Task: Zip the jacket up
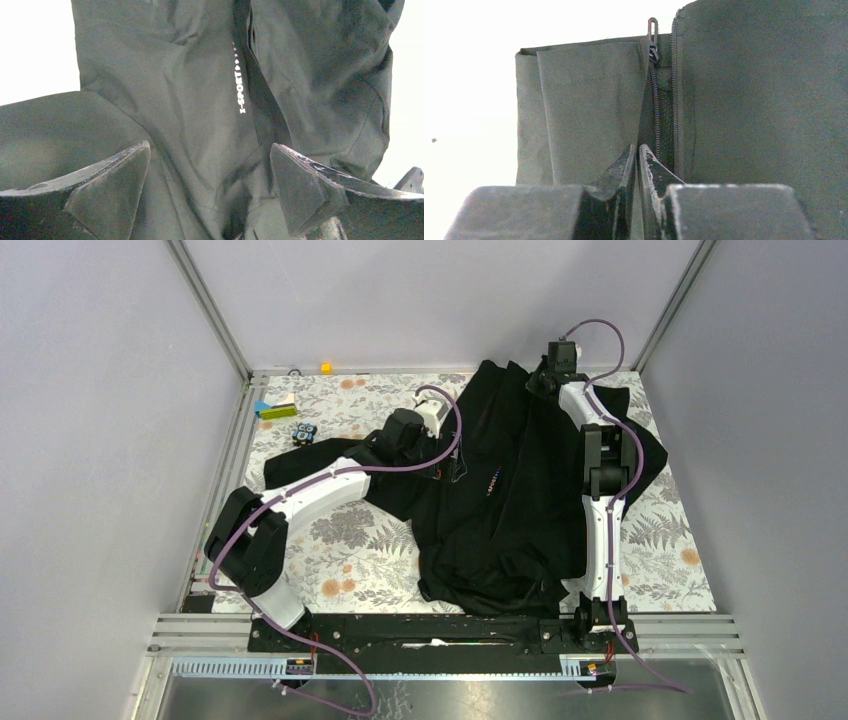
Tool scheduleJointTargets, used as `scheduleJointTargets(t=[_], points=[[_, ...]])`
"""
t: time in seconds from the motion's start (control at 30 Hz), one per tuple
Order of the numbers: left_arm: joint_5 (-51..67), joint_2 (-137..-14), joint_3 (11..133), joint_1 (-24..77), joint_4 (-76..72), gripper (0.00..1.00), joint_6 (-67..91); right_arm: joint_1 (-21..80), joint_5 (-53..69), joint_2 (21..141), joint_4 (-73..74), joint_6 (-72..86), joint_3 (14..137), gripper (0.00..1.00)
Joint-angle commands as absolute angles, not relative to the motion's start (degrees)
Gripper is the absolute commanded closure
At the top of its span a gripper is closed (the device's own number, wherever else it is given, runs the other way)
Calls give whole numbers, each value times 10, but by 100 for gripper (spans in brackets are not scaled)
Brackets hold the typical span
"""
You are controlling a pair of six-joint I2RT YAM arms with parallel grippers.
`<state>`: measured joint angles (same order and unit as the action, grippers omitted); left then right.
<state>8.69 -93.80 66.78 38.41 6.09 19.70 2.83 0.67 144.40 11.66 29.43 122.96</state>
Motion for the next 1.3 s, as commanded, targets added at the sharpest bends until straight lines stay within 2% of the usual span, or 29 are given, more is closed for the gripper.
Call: scheduleJointTargets(t=[0.0,0.07,0.37,0.63,0.8,0.93,0.97,1.03,1.07,1.1,1.13,1.27], points=[[23,-946,707,385,-12,2,244,26,40,1434,93,250,1240,93],[5,-979,746,386,-37,2,282,26,40,1428,91,239,1235,100],[-23,-1193,1006,384,-103,1,306,28,66,1353,6,217,1122,100],[33,-1377,1257,363,-114,1,314,28,129,1295,-101,267,1021,100],[82,-1393,1234,344,-135,3,318,28,199,1258,-144,281,948,100],[121,-1407,1225,315,-149,14,382,27,195,1231,-147,271,896,100],[130,-1409,1222,314,-152,14,388,27,166,1231,-125,268,904,98],[142,-1412,1214,315,-154,13,393,20,112,1246,-80,280,935,73],[152,-1414,1211,317,-156,13,395,13,112,1256,-65,289,954,66],[164,-1416,1212,319,-156,11,397,5,119,1104,-61,309,969,63],[172,-1417,1212,321,-153,10,396,4,123,1246,-61,324,972,60],[180,-1412,1211,325,-129,3,373,-38,129,1277,-61,341,983,50]])
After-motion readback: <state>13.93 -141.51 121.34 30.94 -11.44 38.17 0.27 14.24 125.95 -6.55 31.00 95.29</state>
